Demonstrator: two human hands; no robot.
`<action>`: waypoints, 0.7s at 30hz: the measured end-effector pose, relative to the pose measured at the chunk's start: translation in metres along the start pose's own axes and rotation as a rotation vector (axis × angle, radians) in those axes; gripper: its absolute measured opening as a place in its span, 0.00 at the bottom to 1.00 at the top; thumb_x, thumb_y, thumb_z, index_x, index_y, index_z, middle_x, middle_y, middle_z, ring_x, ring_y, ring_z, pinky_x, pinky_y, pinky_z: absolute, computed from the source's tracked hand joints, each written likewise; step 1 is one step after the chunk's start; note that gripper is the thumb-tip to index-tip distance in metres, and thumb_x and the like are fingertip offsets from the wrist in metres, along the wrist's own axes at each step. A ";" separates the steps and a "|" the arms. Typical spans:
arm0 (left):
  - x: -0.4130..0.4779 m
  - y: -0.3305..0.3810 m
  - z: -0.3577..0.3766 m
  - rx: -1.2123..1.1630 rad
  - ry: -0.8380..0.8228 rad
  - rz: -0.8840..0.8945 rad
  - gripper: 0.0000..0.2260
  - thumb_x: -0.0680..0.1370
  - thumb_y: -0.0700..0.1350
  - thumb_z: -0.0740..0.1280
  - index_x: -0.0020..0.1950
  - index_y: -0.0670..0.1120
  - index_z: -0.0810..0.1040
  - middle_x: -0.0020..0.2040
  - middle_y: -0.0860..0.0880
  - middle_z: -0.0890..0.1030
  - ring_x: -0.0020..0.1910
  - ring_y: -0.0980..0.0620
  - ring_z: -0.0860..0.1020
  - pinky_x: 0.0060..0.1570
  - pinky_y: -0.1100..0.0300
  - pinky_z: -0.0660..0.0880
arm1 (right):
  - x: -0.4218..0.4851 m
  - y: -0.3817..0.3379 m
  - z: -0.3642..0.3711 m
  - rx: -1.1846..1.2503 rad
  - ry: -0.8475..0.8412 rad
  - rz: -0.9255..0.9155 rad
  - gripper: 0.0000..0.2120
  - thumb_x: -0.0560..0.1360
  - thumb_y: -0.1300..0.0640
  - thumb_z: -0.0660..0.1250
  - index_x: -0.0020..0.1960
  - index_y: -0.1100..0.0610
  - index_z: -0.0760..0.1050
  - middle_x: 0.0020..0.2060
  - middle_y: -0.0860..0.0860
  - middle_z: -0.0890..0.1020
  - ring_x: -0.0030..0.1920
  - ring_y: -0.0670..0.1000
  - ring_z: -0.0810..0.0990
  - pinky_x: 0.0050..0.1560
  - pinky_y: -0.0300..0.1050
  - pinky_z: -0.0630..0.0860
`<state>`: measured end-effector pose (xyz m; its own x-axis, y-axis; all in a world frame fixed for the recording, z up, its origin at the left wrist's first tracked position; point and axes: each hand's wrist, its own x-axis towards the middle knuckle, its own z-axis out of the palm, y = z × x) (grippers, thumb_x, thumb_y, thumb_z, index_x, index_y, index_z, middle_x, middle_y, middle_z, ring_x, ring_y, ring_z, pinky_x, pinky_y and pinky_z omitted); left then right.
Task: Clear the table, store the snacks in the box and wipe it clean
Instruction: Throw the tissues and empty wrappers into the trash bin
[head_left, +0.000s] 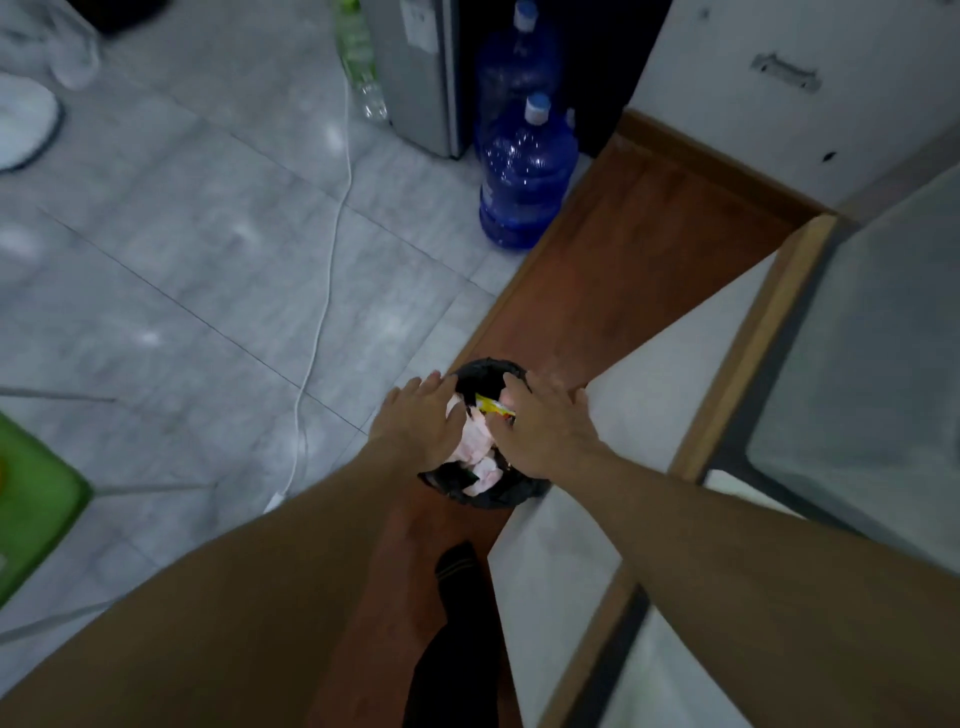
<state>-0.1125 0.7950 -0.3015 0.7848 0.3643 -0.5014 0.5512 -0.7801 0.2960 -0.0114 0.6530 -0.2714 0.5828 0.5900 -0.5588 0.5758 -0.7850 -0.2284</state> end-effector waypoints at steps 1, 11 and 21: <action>-0.010 0.004 -0.013 0.008 0.012 -0.007 0.24 0.83 0.53 0.51 0.79 0.47 0.59 0.78 0.44 0.61 0.75 0.44 0.61 0.73 0.46 0.57 | -0.010 -0.001 -0.011 -0.007 0.018 -0.009 0.32 0.81 0.38 0.51 0.80 0.49 0.53 0.80 0.54 0.57 0.79 0.60 0.52 0.76 0.65 0.48; -0.107 0.105 -0.142 0.061 0.185 0.003 0.26 0.83 0.56 0.50 0.80 0.49 0.54 0.80 0.46 0.57 0.78 0.45 0.57 0.75 0.46 0.55 | -0.134 0.022 -0.147 0.034 0.262 -0.055 0.33 0.79 0.34 0.49 0.79 0.50 0.58 0.78 0.53 0.61 0.78 0.60 0.53 0.76 0.65 0.47; -0.169 0.236 -0.194 0.115 0.378 0.128 0.25 0.83 0.55 0.50 0.79 0.47 0.57 0.78 0.45 0.61 0.76 0.45 0.61 0.75 0.47 0.57 | -0.240 0.083 -0.226 0.061 0.441 -0.048 0.32 0.80 0.34 0.48 0.78 0.51 0.60 0.77 0.54 0.62 0.78 0.61 0.54 0.76 0.62 0.52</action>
<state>-0.0604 0.6475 0.0106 0.9057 0.4048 -0.1256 0.4236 -0.8754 0.2330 0.0263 0.4891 0.0235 0.7528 0.6395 -0.1562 0.5808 -0.7569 -0.2996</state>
